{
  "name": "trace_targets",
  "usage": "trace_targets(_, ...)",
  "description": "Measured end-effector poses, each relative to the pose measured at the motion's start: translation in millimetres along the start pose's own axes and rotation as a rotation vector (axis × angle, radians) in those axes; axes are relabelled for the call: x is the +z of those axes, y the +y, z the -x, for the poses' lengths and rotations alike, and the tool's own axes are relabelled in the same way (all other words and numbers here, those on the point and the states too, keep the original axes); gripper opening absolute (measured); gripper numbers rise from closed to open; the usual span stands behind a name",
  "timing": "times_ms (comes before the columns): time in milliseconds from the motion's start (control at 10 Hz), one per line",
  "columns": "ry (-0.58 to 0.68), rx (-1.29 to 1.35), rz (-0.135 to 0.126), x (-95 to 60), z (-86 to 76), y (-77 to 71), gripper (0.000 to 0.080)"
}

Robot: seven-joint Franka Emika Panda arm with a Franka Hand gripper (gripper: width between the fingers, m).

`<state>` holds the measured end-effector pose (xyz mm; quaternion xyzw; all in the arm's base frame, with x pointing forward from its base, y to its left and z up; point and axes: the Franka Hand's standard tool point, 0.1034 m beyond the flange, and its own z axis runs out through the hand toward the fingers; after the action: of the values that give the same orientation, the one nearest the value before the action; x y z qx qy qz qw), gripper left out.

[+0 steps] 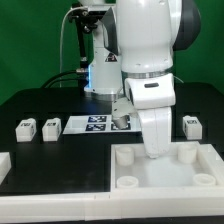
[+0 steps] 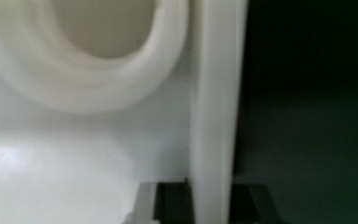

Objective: Assemble one leg

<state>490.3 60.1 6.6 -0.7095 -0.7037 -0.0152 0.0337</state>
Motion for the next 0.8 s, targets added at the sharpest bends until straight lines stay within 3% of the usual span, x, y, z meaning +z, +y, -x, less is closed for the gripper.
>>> trace_targets(100,0.000,0.001,-0.001,0.3,0.3,-0.2,0.0116)
trace_targets(200,0.000,0.001,-0.001,0.3,0.6,-0.2,0.0278)
trace_targets(300,0.000,0.001,-0.001,0.4,0.7,-0.2,0.0278)
trace_targets(400,0.000,0.002,-0.001,0.4,0.9,-0.2,0.0462)
trace_targets(500,0.000,0.002,-0.001,0.5,1.0,-0.2,0.0581)
trace_targets(800,0.000,0.003,-0.001,0.5,1.7,-0.2,0.0645)
